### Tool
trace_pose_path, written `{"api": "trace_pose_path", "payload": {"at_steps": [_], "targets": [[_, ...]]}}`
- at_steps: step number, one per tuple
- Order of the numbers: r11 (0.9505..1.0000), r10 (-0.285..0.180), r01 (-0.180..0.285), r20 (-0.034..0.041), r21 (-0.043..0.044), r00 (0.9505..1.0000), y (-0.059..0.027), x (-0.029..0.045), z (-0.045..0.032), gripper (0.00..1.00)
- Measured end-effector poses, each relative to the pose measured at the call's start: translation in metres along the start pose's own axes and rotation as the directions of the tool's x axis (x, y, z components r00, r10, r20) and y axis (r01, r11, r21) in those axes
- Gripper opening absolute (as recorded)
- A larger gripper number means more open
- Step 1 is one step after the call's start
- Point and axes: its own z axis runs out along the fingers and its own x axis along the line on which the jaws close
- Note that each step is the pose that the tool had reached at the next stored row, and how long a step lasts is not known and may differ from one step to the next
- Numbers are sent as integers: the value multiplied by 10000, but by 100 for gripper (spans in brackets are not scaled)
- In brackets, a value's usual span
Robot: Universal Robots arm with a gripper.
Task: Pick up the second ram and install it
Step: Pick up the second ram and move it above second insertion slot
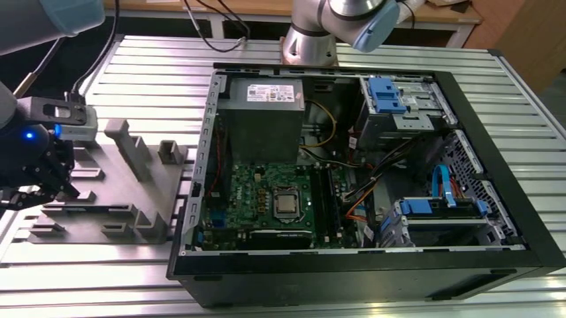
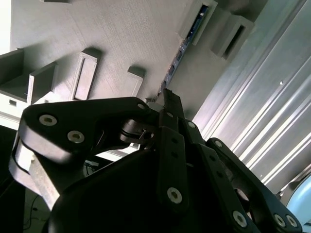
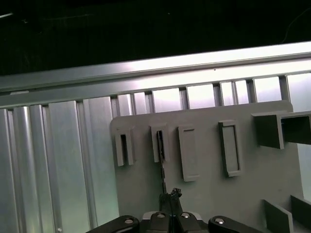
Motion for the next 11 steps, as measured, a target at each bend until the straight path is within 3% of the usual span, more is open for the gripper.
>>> {"api": "trace_pose_path", "payload": {"at_steps": [11], "targets": [[9975,-710,710,-3,-24,9975,1,5,111,7]]}}
